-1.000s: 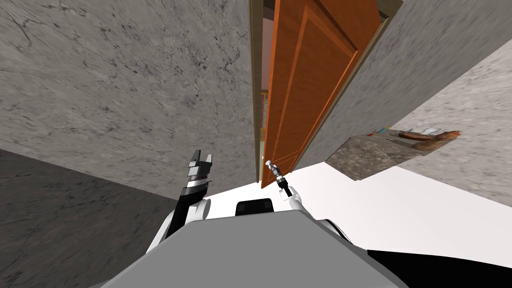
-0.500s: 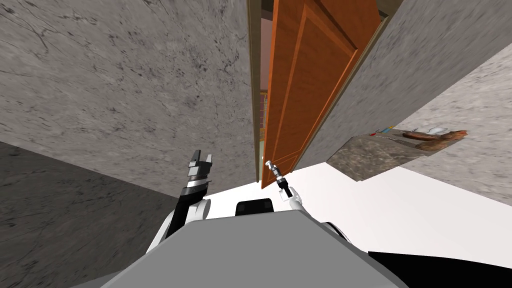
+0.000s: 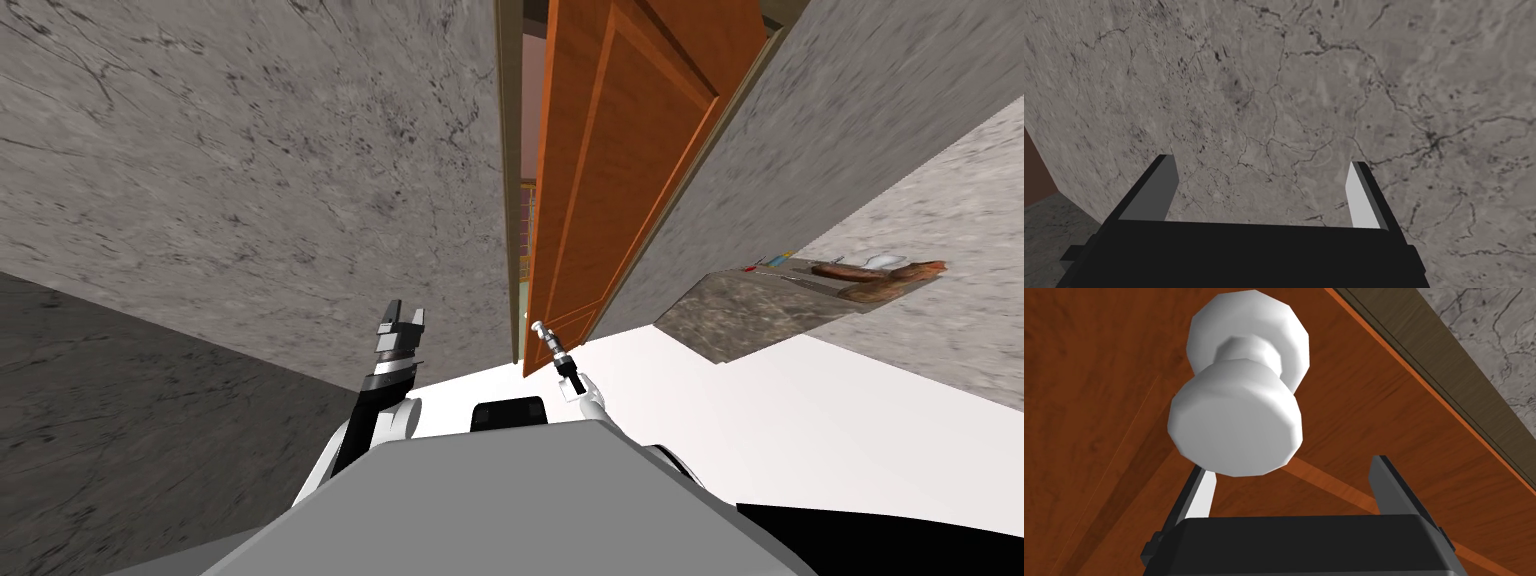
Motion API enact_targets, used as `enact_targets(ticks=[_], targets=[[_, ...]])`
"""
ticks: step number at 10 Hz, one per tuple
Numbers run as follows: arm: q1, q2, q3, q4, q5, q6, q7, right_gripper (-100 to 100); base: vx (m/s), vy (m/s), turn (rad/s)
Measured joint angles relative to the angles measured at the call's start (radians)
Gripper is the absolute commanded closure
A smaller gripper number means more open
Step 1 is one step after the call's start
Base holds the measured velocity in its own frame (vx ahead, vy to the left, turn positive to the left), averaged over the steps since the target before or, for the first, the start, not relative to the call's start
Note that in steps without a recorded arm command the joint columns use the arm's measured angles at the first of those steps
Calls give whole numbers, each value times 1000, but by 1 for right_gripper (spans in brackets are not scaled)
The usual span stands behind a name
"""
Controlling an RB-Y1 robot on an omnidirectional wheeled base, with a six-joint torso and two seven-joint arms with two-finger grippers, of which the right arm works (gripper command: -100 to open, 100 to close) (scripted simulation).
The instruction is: Pull the door open
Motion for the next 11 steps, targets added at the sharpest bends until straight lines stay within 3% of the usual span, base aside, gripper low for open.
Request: enact_targets(ticks=[1, 3, 4, 5, 8, 11], targets=[[12, -1, 4, -22, 2, 15, -6, 100, 0, 16, 5], [-13, -3, -3, 29, -2, -18, -2, 100, -1, -3, -7], [-5, -5, -1, 17, -1, -13, -3, 100, -1, -9, 4], [-24, -6, -3, 46, -3, -18, -4, 100, -21, -35, 42], [-29, -30, -9, 56, -31, -12, -69, 100, -36, -24, 69], [-30, -33, -4, 53, -58, -11, -132, 100, -37, -19, 64]])
